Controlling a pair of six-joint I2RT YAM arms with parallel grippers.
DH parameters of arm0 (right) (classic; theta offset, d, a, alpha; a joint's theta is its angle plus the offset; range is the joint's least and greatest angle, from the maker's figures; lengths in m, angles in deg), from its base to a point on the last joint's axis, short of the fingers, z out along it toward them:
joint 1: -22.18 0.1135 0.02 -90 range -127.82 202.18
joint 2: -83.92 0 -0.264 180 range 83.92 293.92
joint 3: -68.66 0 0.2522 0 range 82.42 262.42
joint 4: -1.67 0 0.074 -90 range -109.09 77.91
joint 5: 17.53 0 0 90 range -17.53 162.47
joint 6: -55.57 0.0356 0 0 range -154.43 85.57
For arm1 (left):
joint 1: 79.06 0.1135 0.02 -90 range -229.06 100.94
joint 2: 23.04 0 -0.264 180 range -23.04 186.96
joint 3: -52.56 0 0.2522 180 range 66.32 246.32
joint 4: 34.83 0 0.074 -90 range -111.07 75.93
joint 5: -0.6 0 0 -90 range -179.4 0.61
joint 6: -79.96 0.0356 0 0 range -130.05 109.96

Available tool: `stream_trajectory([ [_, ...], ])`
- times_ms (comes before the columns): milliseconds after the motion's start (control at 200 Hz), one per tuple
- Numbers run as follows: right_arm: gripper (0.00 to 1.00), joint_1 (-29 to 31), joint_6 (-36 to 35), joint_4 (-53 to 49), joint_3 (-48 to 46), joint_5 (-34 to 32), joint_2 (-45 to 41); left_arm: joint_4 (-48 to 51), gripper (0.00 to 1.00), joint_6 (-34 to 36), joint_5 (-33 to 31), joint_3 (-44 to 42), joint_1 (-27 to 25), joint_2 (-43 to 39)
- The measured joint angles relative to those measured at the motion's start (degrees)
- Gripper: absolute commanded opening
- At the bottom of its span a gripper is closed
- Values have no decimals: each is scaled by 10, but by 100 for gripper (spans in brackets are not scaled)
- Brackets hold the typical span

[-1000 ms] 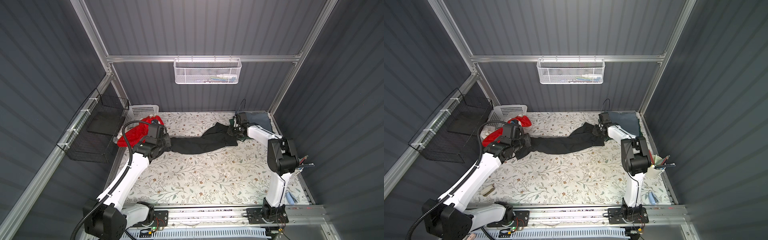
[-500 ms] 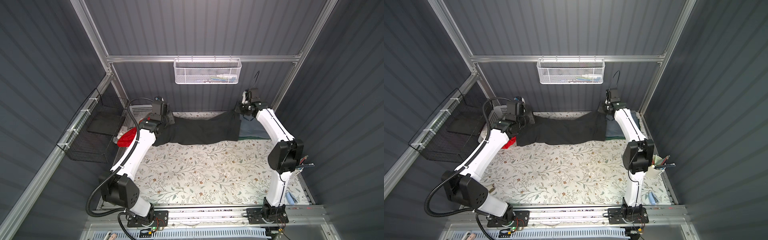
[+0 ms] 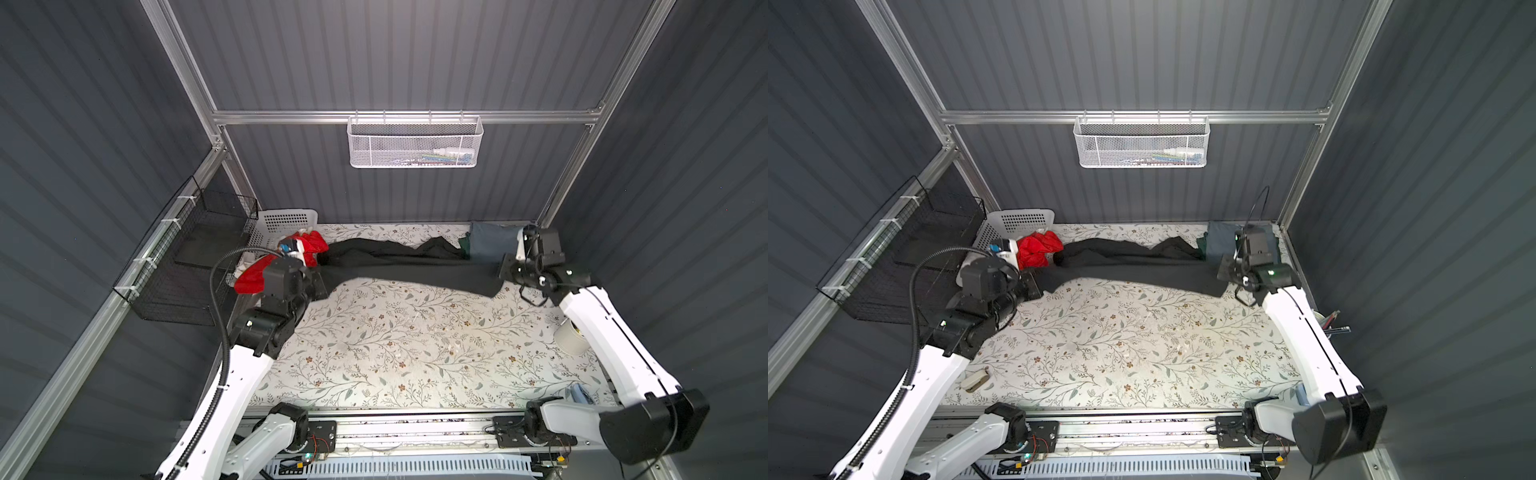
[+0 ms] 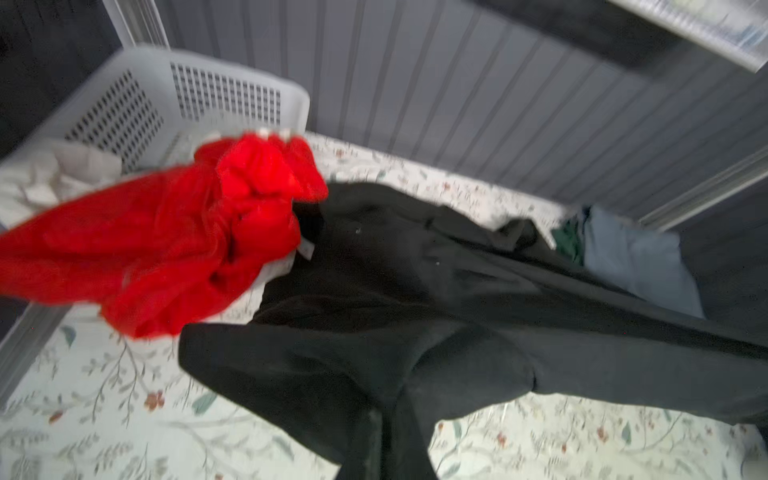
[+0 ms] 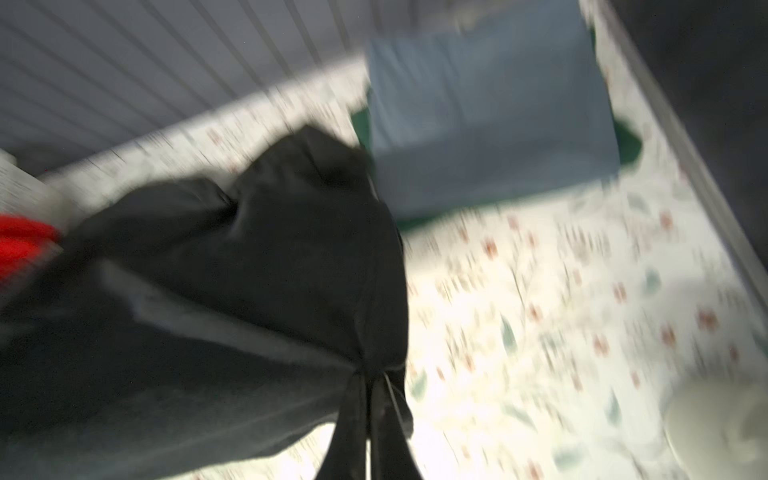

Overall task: Fold and stack the t-shirts
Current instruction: 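Swing the black t-shirt down toward the robot and lay it flat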

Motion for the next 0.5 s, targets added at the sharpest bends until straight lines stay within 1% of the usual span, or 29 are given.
stream_trajectory([
  [80, 0, 17, 24, -22, -68, -5, -37, 46, 0, -23, 11, -64, -4, -52],
  [135, 0, 32, 41, -37, -101, -7, -61, 73, 0, -39, 19, -102, -7, -90],
  [170, 0, 42, 51, -44, -116, -7, -73, 91, 0, -52, 19, -118, -17, -112],
  [305, 0, 78, 92, -65, -157, -18, -92, 135, 0, -110, -6, -124, -99, -150],
  [405, 0, 96, 114, -70, -182, -20, -84, 156, 0, -152, -18, -123, -131, -136],
  [415, 0, 96, 115, -70, -183, -20, -82, 157, 1, -155, -17, -124, -133, -133],
  [445, 0, 99, 120, -72, -186, -20, -75, 161, 8, -166, -16, -125, -136, -125],
  [500, 0, 104, 130, -75, -188, -20, -61, 169, 13, -184, -16, -130, -141, -118],
])
